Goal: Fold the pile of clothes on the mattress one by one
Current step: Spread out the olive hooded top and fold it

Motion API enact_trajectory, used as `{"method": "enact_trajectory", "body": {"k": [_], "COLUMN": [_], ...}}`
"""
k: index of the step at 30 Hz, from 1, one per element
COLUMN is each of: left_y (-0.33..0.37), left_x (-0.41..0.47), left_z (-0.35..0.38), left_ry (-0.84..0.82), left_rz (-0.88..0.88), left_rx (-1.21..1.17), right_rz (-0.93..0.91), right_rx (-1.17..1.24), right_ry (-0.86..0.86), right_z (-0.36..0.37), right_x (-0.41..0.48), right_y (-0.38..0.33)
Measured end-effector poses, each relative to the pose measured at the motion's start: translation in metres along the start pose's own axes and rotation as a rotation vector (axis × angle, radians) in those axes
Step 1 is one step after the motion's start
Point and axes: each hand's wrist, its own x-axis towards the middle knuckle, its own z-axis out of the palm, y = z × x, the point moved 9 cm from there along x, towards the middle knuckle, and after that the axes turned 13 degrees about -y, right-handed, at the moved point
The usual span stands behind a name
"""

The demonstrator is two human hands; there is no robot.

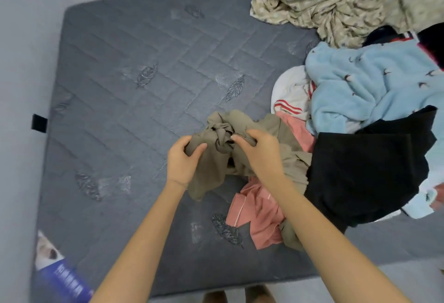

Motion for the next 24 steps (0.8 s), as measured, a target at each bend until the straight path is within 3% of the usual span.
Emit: {"method": "enact_trajectory", "body": {"k": [6,16,24], "left_y": [0.036,0.054,0.012], "left_x": [-0.063,-0.151,-0.185], "left_z": [-0.077,-0.189,-0.261], "left_ry": [0.101,0.24,0.168], "left_rz": [0.004,0.08,0.033], "left_rx": [0.012,0.014,0.008], "right_rz": [-0.102,-0.223,-0.14], "right_rx": [0.001,0.047,0.123], "right_ry": [-0.025,-0.106,-0.091], "right_z": [-0.013,0.029,0.088], "right_x": [-0.041,-0.095,-0.114], "right_y": [-0.084,-0.208,-0.246]}}
